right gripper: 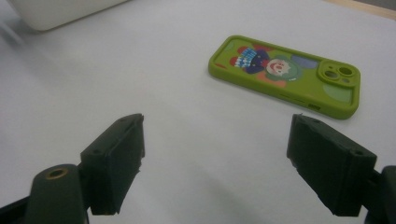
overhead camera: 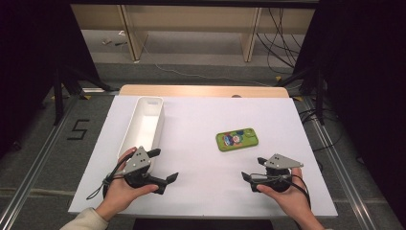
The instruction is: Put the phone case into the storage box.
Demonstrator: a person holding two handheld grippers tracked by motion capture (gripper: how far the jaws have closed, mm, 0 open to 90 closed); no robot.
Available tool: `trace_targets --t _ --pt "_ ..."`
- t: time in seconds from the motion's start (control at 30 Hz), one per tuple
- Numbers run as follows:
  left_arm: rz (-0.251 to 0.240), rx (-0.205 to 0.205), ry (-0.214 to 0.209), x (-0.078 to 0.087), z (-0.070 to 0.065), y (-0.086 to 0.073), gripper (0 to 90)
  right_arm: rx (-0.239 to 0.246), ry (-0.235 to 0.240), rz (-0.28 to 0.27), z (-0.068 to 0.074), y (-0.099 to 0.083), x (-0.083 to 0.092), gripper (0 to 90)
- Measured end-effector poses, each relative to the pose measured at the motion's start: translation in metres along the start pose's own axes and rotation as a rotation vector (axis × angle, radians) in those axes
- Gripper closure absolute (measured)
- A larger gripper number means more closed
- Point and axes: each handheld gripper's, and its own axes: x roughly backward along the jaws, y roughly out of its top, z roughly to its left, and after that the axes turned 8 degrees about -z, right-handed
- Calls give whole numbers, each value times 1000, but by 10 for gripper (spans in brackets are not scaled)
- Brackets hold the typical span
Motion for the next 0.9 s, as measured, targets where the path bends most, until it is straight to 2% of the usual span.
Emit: trace_targets --t 0.17,0.27,0.3,0.33,0.37,0.4,0.43,0.47,0.53,0.57,0.63,0.7,0.73,0.9 --pt "-10 3 18 3 2 0 0 13 -1 -15 -1 3 1 240" --pt "-15 0 29 5 4 0 0 35 -9 -26 -2 8 1 322" --pt "-15 0 29 5 4 0 1 35 -9 -26 -2 8 1 322" --pt "-18 -3 35 5 5 0 1 42 -13 -28 -2 9 0 379" --pt "-19 -6 44 6 6 0 7 51 -15 -44 -3 15 0 501" --pt "-19 -6 44 6 6 0 9 51 -15 -44 -3 15 0 501" --pt "-23 -5 48 7 7 0 9 53 -18 -47 -4 16 -1 549" --pt "-23 -4 52 7 8 0 12 56 -13 -48 -7 22 -4 644" --pt "-24 0 56 7 10 0 15 54 -16 -50 -11 27 -7 702" --pt "-25 0 59 7 10 0 15 54 -16 -50 -11 27 -7 702" --pt "-26 3 64 7 12 0 22 54 -31 -39 -19 35 -18 798" --pt "-27 5 65 7 12 0 22 54 -35 -34 -20 37 -20 822" --pt "-28 6 66 7 12 0 26 55 -41 -27 -24 42 -28 882" --pt "-29 8 66 8 12 -1 31 57 -43 -10 -28 53 -45 900"
